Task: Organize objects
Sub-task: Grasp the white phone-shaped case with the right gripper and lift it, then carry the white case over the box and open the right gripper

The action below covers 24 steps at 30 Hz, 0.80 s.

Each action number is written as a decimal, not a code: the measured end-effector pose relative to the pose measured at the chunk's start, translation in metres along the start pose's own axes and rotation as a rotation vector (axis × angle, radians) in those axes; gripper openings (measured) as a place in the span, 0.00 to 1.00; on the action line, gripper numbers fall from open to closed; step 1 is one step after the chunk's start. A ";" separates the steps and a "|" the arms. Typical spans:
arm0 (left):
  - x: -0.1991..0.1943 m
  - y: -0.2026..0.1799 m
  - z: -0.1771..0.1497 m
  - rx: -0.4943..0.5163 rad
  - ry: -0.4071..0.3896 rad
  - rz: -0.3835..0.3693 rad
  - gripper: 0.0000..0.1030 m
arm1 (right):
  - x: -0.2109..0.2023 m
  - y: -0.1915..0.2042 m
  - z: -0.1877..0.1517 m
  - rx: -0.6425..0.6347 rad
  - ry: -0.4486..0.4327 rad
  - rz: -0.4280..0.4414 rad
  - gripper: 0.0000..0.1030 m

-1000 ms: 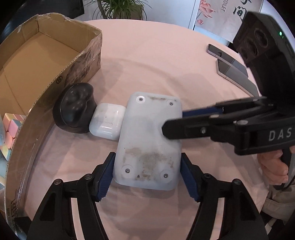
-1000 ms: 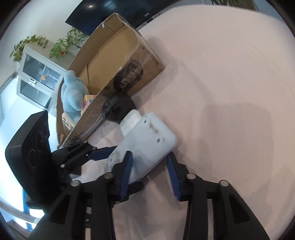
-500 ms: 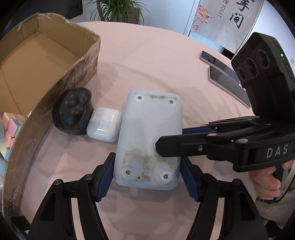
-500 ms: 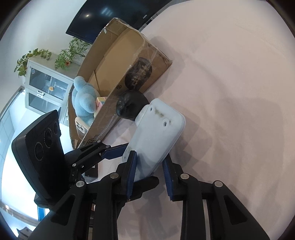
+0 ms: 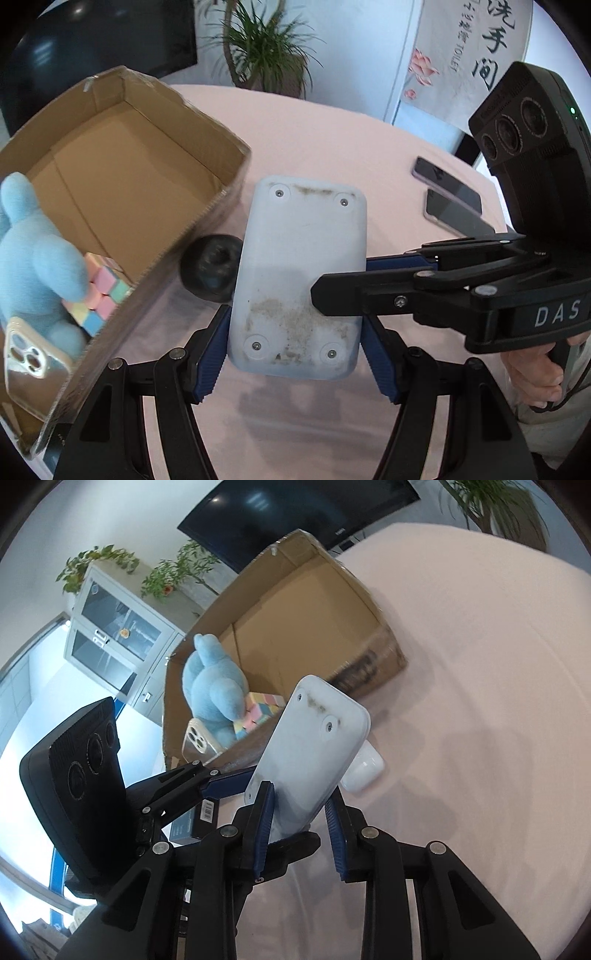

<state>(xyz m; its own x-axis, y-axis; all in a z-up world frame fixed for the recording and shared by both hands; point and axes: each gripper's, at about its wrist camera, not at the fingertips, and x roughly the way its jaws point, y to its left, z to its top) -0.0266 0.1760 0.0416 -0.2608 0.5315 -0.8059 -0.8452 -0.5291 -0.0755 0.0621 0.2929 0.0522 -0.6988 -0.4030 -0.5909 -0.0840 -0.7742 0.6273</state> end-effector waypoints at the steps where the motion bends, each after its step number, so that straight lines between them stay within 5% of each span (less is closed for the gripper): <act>1: -0.003 0.001 0.001 -0.005 -0.012 0.007 0.64 | 0.000 0.004 0.003 -0.012 -0.003 0.000 0.24; 24: -0.039 0.054 0.032 -0.155 -0.139 0.150 0.64 | 0.022 0.060 0.068 -0.207 0.029 0.052 0.24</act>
<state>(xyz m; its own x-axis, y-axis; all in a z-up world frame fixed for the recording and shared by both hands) -0.0774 0.1480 0.0877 -0.4487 0.5192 -0.7274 -0.7133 -0.6985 -0.0586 -0.0070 0.2707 0.1117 -0.6778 -0.4561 -0.5766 0.1013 -0.8348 0.5412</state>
